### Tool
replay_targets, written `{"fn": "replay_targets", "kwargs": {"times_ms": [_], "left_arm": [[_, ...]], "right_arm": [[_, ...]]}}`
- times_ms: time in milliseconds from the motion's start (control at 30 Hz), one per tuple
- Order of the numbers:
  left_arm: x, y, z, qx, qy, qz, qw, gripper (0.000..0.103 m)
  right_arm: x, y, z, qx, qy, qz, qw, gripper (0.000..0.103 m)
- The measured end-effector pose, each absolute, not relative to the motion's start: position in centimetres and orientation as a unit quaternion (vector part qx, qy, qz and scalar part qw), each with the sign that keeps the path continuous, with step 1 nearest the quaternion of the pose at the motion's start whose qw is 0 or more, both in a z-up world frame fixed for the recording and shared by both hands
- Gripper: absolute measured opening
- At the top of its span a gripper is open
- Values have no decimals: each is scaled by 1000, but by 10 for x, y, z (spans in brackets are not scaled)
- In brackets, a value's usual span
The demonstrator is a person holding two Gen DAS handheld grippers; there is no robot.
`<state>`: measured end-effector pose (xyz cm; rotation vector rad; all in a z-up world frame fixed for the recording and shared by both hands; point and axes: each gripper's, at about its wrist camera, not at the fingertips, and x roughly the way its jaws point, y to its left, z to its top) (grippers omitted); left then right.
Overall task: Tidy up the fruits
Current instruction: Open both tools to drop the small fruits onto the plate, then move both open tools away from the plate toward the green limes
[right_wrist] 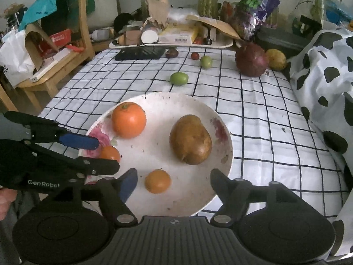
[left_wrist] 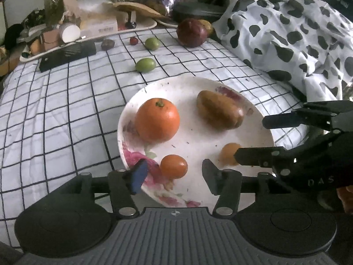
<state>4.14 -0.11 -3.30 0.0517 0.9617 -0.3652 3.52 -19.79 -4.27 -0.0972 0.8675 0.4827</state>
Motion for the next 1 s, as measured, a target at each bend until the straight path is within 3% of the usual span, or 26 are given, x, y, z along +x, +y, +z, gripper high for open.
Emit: {"fn": "replay_targets", "kwargs": {"times_ms": [233, 467, 1000], "left_arm": [[41, -1, -29, 18, 450, -166, 877, 57], [40, 4, -21, 5, 424, -154, 893, 57], [37, 3, -11, 7, 384, -156, 910, 57]], "right_arm": [[37, -202, -39, -46, 405, 215, 888, 97], [37, -205, -36, -51, 390, 191, 900, 103], [40, -208, -32, -53, 368, 164, 914, 103]]}}
